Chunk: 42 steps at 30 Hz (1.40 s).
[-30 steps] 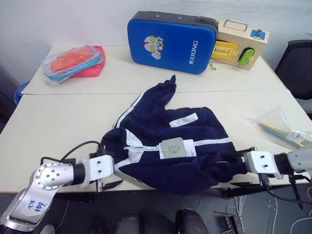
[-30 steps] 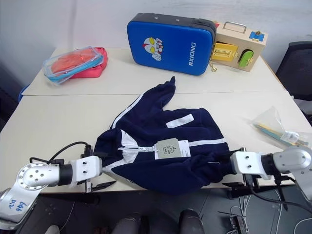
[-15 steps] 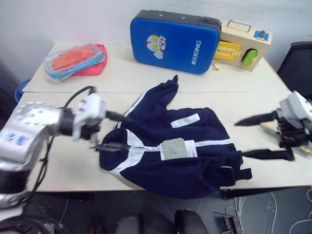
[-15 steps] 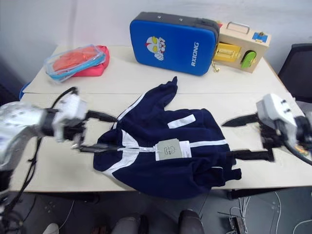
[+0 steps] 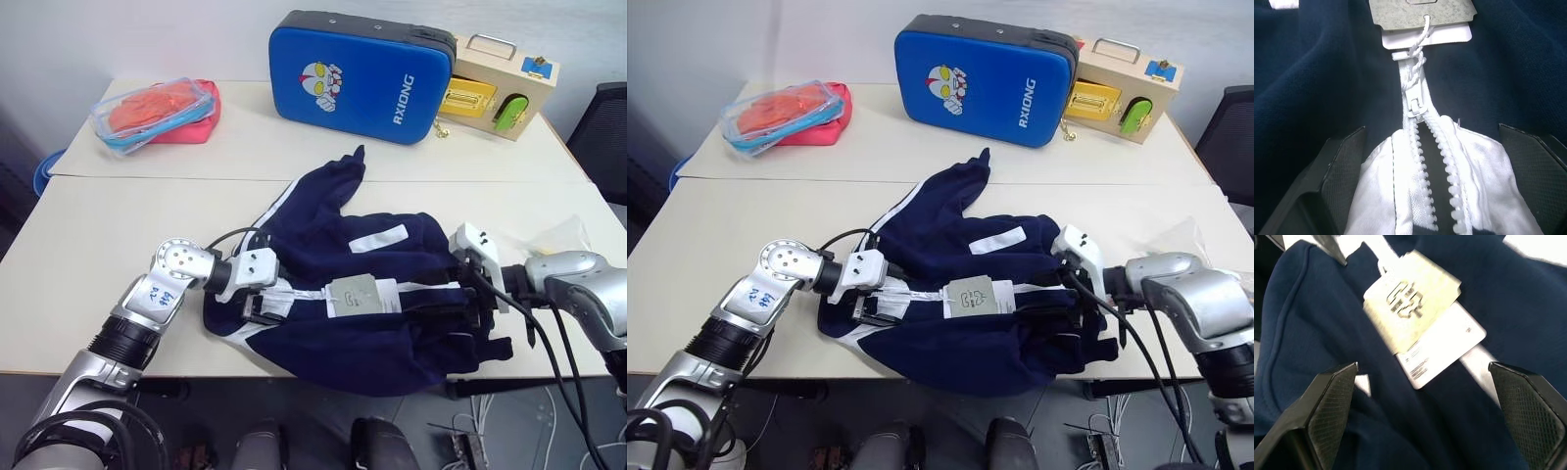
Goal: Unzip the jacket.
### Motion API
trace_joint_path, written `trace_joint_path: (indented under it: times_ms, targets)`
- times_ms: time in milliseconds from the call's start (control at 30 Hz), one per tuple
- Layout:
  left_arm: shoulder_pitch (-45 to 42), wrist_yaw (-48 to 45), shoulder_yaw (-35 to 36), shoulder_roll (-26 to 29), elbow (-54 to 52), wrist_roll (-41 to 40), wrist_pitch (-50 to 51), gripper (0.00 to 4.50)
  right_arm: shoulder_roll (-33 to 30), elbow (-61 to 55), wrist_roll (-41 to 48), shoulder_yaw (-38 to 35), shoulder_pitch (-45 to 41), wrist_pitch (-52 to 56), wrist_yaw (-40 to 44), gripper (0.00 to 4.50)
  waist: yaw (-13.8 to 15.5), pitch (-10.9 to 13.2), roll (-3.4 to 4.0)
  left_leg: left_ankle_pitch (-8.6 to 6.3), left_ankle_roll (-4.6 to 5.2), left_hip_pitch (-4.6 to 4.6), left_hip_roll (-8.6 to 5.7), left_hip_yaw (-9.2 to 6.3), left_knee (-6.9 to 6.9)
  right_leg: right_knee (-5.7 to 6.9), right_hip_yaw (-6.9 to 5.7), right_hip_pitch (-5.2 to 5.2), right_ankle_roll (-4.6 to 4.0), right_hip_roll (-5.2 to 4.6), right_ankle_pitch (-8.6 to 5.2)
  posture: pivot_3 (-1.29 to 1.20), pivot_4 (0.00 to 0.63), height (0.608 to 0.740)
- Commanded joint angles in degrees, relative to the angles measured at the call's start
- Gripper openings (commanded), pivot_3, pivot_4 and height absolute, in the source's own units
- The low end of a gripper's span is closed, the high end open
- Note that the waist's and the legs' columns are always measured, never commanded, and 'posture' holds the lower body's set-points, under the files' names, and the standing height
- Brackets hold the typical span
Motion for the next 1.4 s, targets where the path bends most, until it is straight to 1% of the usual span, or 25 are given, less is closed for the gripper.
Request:
trace_joint_path:
  times_ms: [33,133,233,433,600,933,1000,1067,1267,1300,1400]
  targets:
    - [1.1,1.5,1.1,0.1,-0.2,1.7,-0.3,4.50,1.4,0.4,-3.0,3.1,-0.1,-0.6,-0.2,4.48,0.0,0.0,0.00,0.00,0.00,0.00,0.00,0.00,0.00,0.02,0.00,0.00,0.00,0.00,0.00,0.00,0.150,0.740]
    - [1.8,1.5,1.7,0.1,-2.1,1.0,0.8,4.50,2.8,1.5,-4.4,4.4,-0.4,-0.4,-0.3,4.48,0.0,0.0,0.00,0.00,0.00,0.00,0.00,-0.02,-0.02,0.00,-0.02,0.00,0.00,0.00,0.00,0.00,0.150,0.740]
    - [2.4,1.7,1.8,0.2,-3.1,1.1,1.2,4.50,4.8,1.1,-3.6,4.6,-1.3,0.4,0.3,4.48,0.0,0.0,-0.01,0.00,0.00,0.00,0.00,-0.04,-0.02,0.00,-0.04,0.00,0.00,0.00,0.00,0.00,0.150,0.740]
    - [3.3,2.2,1.8,-0.4,-3.6,2.2,0.7,4.50,12.3,0.3,0.2,3.4,-5.5,7.3,-1.5,4.48,-0.2,0.0,0.00,0.01,-0.01,0.00,0.00,-0.08,-0.03,0.01,-0.09,0.01,0.00,0.00,0.00,0.00,0.150,0.740]
    - [3.4,2.8,1.6,-1.0,-3.1,2.7,0.5,4.50,15.4,0.5,0.5,3.9,-6.7,10.4,-3.1,4.48,0.3,0.0,-0.01,0.00,-0.01,-0.03,-0.03,-0.10,-0.01,0.00,-0.10,0.02,0.00,-0.02,0.00,0.00,0.150,0.740]
    - [4.2,4.1,1.4,-1.8,-1.6,3.7,-1.1,4.50,22.2,6.4,4.3,-0.9,-10.2,19.0,-8.9,4.48,0.5,0.0,0.01,0.00,-0.01,-0.02,-0.04,-0.11,-0.02,0.02,-0.12,0.02,0.00,-0.02,0.00,0.00,0.150,0.740]
    - [4.2,4.3,1.4,-2.0,-1.8,3.6,-1.1,4.50,22.9,7.1,3.7,-0.5,-10.5,19.1,-9.7,4.10,0.5,0.0,0.01,0.01,-0.01,-0.02,-0.06,-0.11,-0.02,0.02,-0.12,0.04,0.00,-0.03,0.00,0.00,0.150,0.740]
    - [4.2,4.3,1.4,-2.0,-1.7,3.6,-1.3,4.50,22.6,6.4,3.0,1.0,-10.2,18.5,-9.5,3.59,0.5,0.0,0.01,0.00,-0.01,-0.02,-0.06,-0.14,-0.02,0.02,-0.13,0.04,0.00,-0.04,0.00,0.00,0.150,0.740]
    - [4.4,4.5,1.4,-1.7,-1.4,3.9,-2.0,4.50,22.8,5.4,2.8,2.4,-9.6,18.0,-9.5,1.54,0.4,0.0,0.01,0.01,-0.01,-0.02,-0.07,-0.14,-0.03,0.02,-0.14,0.04,0.00,-0.04,0.00,0.00,0.150,0.740]
    - [4.4,4.6,1.4,-1.8,-1.4,3.9,-2.0,4.50,22.8,5.3,2.9,2.4,-9.6,18.1,-9.6,1.13,0.4,0.0,0.01,0.01,-0.01,-0.02,-0.08,-0.14,-0.03,0.02,-0.14,0.04,0.00,-0.04,0.00,0.00,0.150,0.740]
    - [4.5,4.7,1.4,-1.8,-1.5,3.9,-1.9,4.50,22.4,4.8,2.9,2.8,-9.4,17.9,-9.2,0.24,0.4,0.0,0.01,0.01,-0.01,-0.02,-0.07,-0.14,-0.03,0.02,-0.14,0.04,0.00,-0.04,0.00,0.00,0.150,0.740]
